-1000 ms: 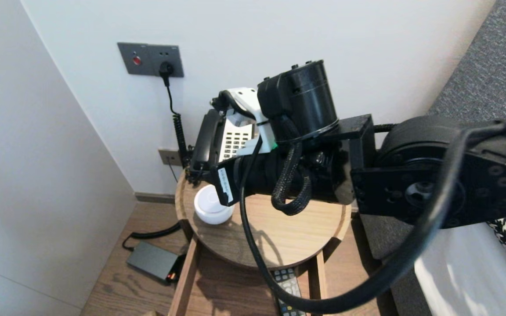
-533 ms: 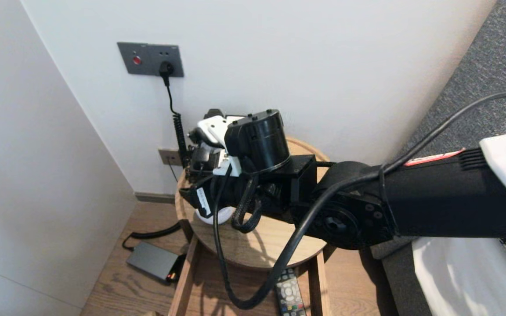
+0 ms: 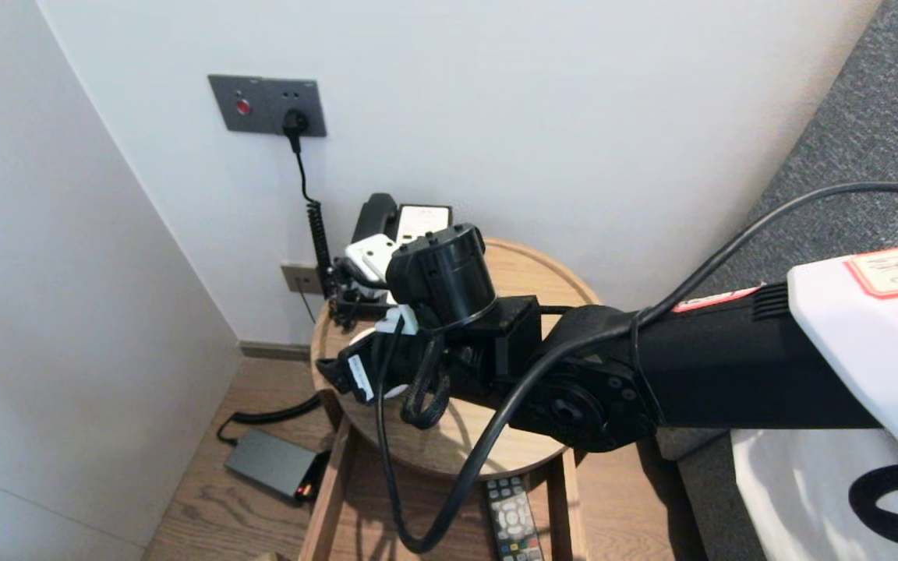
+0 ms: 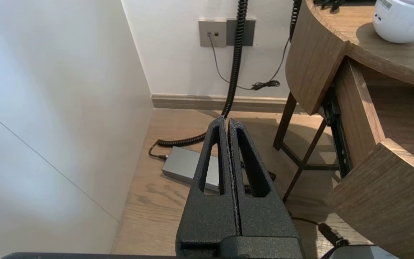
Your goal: Put the remote controls on the table in the drawer one by one
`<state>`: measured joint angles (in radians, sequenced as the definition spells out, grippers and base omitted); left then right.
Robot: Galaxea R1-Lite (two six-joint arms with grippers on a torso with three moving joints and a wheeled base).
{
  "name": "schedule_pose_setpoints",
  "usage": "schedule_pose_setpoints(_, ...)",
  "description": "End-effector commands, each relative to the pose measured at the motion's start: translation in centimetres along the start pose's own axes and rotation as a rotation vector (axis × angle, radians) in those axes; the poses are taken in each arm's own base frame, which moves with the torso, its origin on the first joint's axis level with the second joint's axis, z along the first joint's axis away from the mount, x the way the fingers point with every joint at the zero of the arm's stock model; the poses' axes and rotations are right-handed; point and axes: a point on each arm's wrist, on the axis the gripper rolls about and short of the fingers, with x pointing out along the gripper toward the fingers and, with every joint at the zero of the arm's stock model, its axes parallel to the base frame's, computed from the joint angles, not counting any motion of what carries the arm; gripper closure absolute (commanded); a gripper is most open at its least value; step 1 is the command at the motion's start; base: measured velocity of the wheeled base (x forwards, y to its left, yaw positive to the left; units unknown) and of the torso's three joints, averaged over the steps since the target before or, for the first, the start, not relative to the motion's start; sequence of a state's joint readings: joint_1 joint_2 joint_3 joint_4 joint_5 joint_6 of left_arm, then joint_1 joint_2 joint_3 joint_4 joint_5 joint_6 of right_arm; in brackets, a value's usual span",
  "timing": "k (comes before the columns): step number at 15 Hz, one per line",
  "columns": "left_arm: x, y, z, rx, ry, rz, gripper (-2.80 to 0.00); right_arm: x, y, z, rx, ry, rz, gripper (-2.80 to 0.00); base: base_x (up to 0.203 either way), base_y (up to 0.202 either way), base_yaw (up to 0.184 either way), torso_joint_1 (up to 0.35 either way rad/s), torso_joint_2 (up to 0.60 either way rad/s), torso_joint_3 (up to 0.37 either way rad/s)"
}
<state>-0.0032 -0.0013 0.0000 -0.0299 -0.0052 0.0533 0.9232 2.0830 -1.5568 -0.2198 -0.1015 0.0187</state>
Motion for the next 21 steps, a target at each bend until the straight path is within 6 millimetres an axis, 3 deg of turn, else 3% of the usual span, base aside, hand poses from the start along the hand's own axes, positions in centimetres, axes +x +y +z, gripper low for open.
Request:
schedule_pose_setpoints(1,0.1,0.0,-0.3,0.0,0.011,-0.001,0.0,0.3,-0.1,-0.6,-0.007,0.016,-0.005,-2.8,0.0,0.0,0.0,0.0,0.0,0.0)
schedule_pose_setpoints(7,0.1,0.0,-0.4,0.0,0.013,0.0,0.0,0.9,-0.3,-1.4,-0.034,0.04,-0.016,-2.8,0.0,0.0,0.0,0.0,0.0,0.0)
schedule_pose_setpoints(16,0.1,0.0,-0.3,0.0,0.011,0.0,0.0,0.5,-0.3,-0.3,-0.035,0.004,-0.036,-2.8,0.0,0.0,0.0,0.0,0.0,0.0)
schedule_pose_setpoints(21,0.1,0.0,-0.3,0.0,0.011,-0.001,0.0,0.7,0.0,-0.6,-0.038,0.013,-0.043,-2.8,0.0,0.0,0.0,0.0,0.0,0.0)
